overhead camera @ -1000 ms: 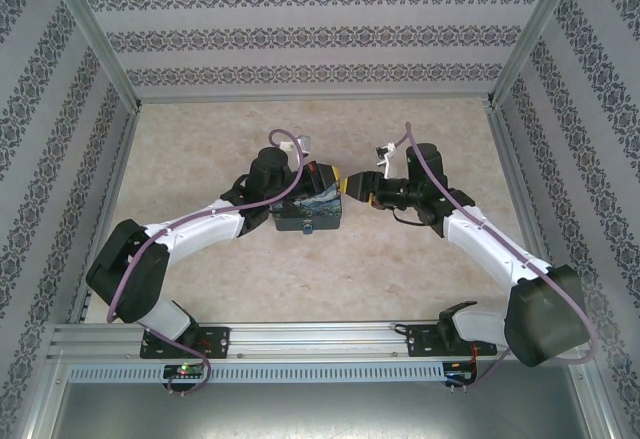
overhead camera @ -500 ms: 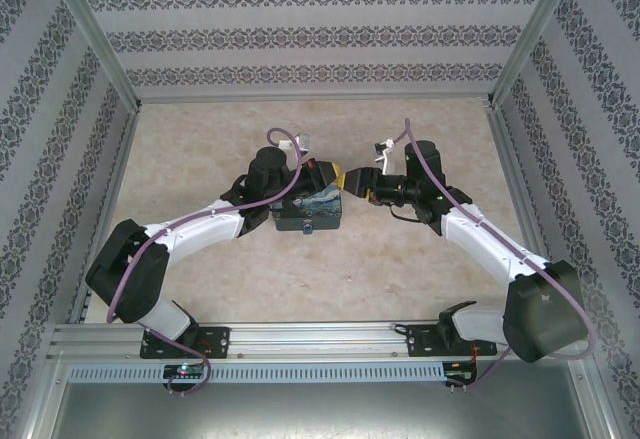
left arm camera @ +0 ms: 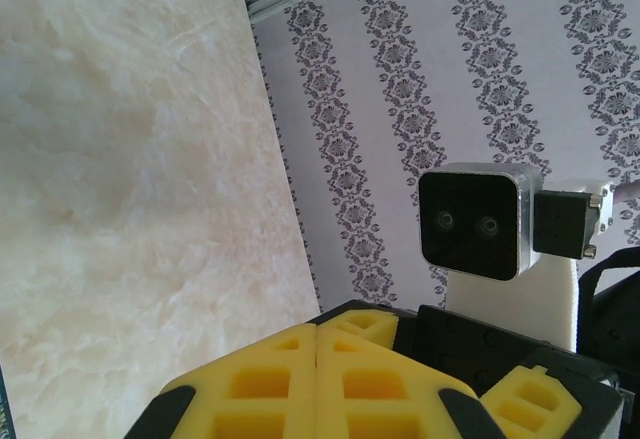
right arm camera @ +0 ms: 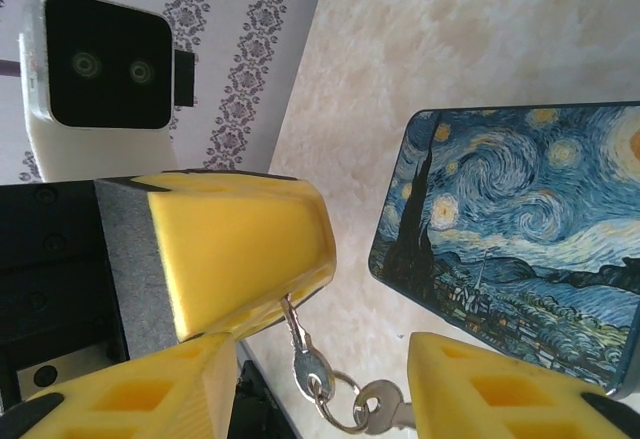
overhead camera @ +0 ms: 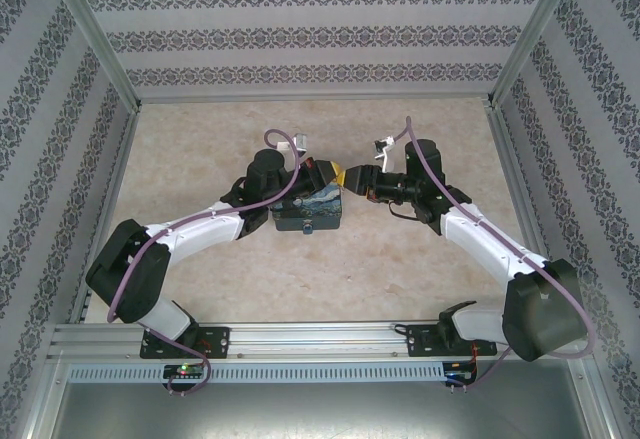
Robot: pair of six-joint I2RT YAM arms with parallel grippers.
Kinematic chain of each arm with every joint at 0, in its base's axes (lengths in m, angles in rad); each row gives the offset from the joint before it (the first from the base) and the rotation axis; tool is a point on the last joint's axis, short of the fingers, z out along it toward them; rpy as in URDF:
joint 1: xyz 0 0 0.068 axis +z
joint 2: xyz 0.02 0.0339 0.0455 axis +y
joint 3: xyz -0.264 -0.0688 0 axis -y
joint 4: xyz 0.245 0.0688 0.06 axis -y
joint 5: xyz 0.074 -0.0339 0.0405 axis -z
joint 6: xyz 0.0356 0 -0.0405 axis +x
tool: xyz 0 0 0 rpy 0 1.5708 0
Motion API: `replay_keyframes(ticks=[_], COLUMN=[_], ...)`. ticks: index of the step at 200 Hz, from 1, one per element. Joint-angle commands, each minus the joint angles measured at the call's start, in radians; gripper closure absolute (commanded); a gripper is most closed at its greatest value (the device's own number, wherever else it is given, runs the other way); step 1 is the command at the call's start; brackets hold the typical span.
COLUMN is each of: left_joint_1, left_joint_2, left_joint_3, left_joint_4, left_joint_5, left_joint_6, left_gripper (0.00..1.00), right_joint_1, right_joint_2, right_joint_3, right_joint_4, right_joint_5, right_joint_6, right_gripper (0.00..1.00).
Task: Unlock a padlock with a key
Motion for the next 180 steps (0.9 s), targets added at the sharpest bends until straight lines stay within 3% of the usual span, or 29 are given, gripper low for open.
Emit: replay_keyframes(ticks=[1,92,150,166,180], left_joint_1=[0.014,0.013,0.015,0.015,0.016], left_joint_2=[-0.008,-0.005,-0.005,-0.01,-0.029], left_joint_3=[-0.009,-0.007,-0.005,-0.001,0.004], left_joint_4=[0.074,0.072,0.064,0.03,-0.04], left_joint_5=[-0.011,-0.019,-0.02,-0.029,-0.06], left_joint_6=[-0.024,-0.029,-0.034,-0.039,-0.042], left_gripper=[1.0,1.0,1.0,1.0,0.85], right_joint_1=[0.014,0.027,0.028,0.024,0.023], right_joint_2=[0.011,0.018,0.017,0.014,0.003], right_joint_3=[-0.016,-0.038,-0.041,-0.043,-0.043], right_joint_4=[0.046,0.069,0.064,0.053,0.017], right_joint_5=[-0.031,-0.04,-0.031,-0.017,0.011], right_joint_6=[0.01,0.018,0.016,0.012,-0.006], right_gripper=[0.53,0.67,1.0,1.0,1.0])
